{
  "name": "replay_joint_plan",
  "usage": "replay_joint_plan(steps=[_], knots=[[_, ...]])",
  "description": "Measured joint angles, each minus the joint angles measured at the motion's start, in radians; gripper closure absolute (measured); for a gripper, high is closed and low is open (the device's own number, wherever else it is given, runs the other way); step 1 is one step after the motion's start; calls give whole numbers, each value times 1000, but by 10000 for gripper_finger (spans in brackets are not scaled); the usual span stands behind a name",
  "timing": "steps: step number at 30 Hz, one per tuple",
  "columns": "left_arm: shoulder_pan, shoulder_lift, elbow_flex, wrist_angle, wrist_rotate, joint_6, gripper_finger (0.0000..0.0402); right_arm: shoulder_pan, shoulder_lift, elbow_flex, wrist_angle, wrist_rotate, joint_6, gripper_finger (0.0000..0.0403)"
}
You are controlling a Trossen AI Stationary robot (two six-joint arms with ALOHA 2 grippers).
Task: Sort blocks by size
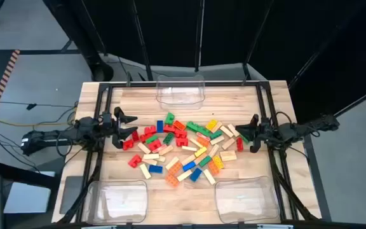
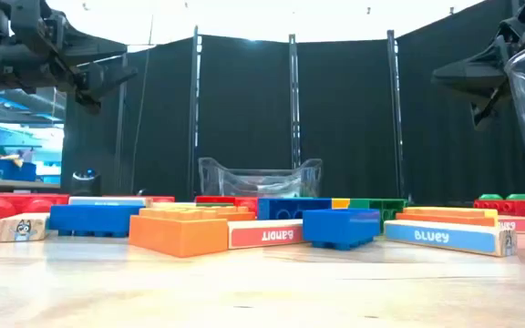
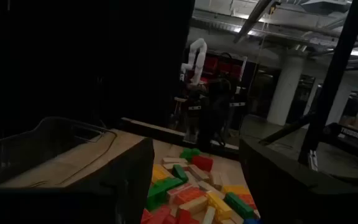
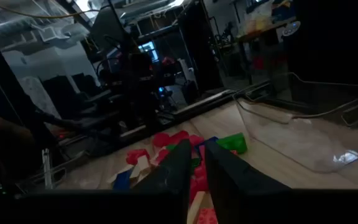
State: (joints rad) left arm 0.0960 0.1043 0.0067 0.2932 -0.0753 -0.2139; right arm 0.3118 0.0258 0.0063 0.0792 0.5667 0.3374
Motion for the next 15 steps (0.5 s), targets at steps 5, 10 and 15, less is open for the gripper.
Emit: replay_joint_plan(steps=[5,10,15], knots=[[0,0,0,0,0,0,156,0,0,0,0,0,0,341],[0,0,0,0,0,0,156,0,0,0,0,0,0,344],[0,0,0,0,0,0,156,0,0,0,0,0,0,347]])
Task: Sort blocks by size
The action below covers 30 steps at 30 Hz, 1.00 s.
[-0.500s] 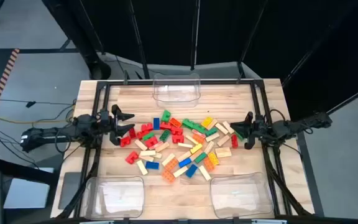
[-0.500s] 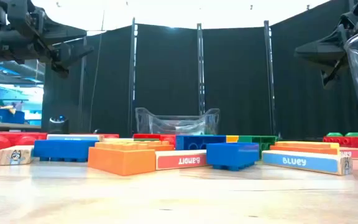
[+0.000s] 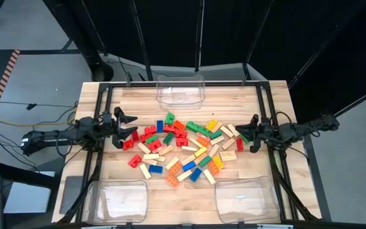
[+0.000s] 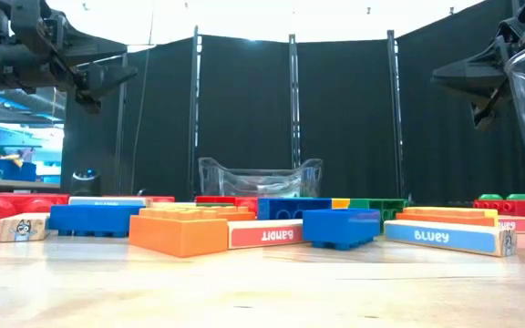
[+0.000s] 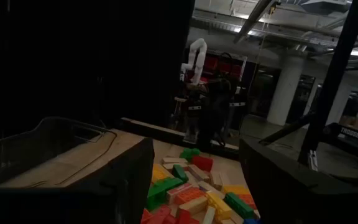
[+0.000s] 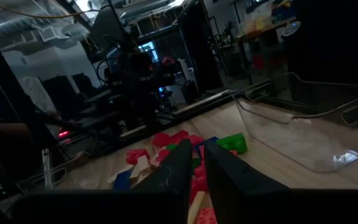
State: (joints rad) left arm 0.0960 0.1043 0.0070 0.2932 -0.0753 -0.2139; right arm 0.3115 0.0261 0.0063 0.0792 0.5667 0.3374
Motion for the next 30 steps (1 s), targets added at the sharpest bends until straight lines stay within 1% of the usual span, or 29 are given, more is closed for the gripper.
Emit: replay_joint_plan(steps=[11,21,30], knots=[[0,0,0,0,0,0,156,0,0,0,0,0,0,343],[0,0,0,0,0,0,156,0,0,0,0,0,0,348],[0,0,0,19,-2,0,156,0,0,0,0,0,0,342]])
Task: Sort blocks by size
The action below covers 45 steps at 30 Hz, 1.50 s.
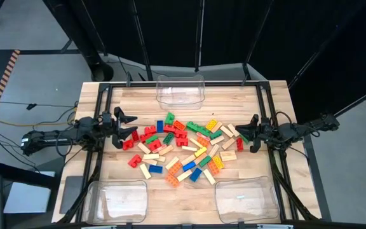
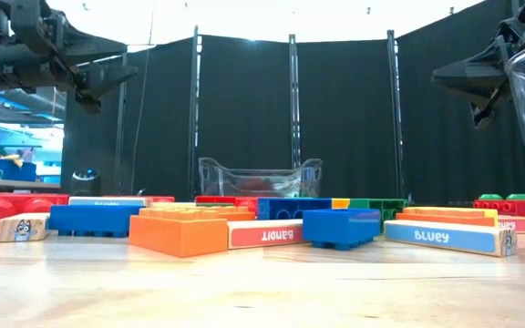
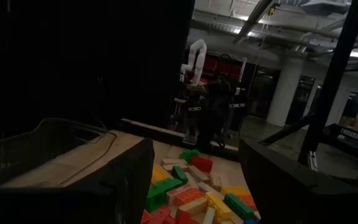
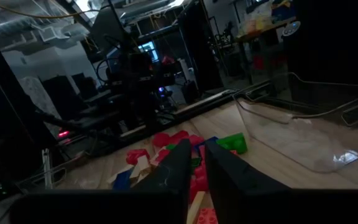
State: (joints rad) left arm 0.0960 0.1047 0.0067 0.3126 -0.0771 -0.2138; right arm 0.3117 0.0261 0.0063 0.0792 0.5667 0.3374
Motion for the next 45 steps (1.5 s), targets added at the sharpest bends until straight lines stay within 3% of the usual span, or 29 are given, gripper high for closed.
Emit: replay_joint_plan(steps=[8,13,20,23,27,30,33,36,41,45], knots=[[0,-1,0,116,-4,-5,156,0,0,0,0,0,0,345],[0,0,0,175,1,-132,156,0,0,0,21,3,0,348],[0,0,0,202,-18,-240,156,0,0,0,241,6,-20,345],[0,0,0,242,-118,-237,156,-2,0,0,354,14,-33,342],[0,1,0,274,-321,-241,156,-16,-1,0,495,121,-120,342],[0,-1,0,314,-428,-242,156,-15,1,15,624,95,-148,344],[0,0,0,324,-474,-239,156,-10,2,78,642,95,-222,349],[0,0,0,323,-491,-239,156,10,21,210,495,54,-319,356],[0,0,0,324,-495,-247,156,54,182,629,-172,64,-408,372],[0,0,0,323,-495,-248,156,66,428,976,-862,227,-94,392]])
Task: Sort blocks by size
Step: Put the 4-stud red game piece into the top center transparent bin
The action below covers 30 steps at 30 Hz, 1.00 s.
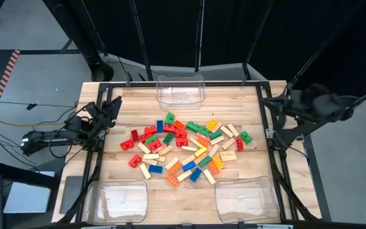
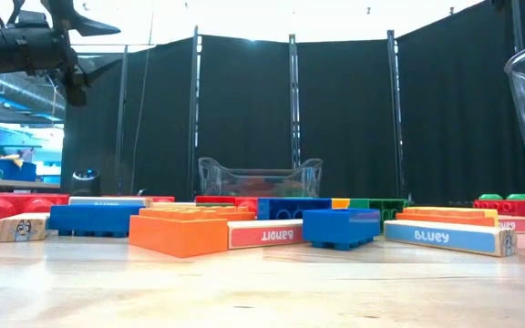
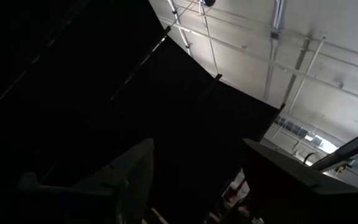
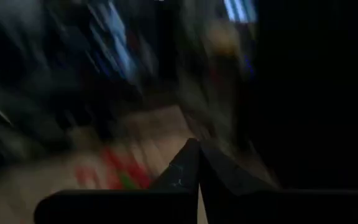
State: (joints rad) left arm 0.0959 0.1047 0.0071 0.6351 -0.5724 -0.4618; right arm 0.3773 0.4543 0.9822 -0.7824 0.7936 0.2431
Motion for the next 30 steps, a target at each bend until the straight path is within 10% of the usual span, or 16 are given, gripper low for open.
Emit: replay_joint_plan(steps=[5,7,16,30], knots=[[0,0,0,0,0,-1,156,-45,303,260,-736,-40,698,384],[0,0,0,0,0,-1,156,-76,394,272,-782,-144,851,378],[0,0,0,-14,0,6,156,-188,583,236,-793,-467,806,351],[0,0,0,-27,0,5,156,-303,701,13,-691,-683,891,112]])
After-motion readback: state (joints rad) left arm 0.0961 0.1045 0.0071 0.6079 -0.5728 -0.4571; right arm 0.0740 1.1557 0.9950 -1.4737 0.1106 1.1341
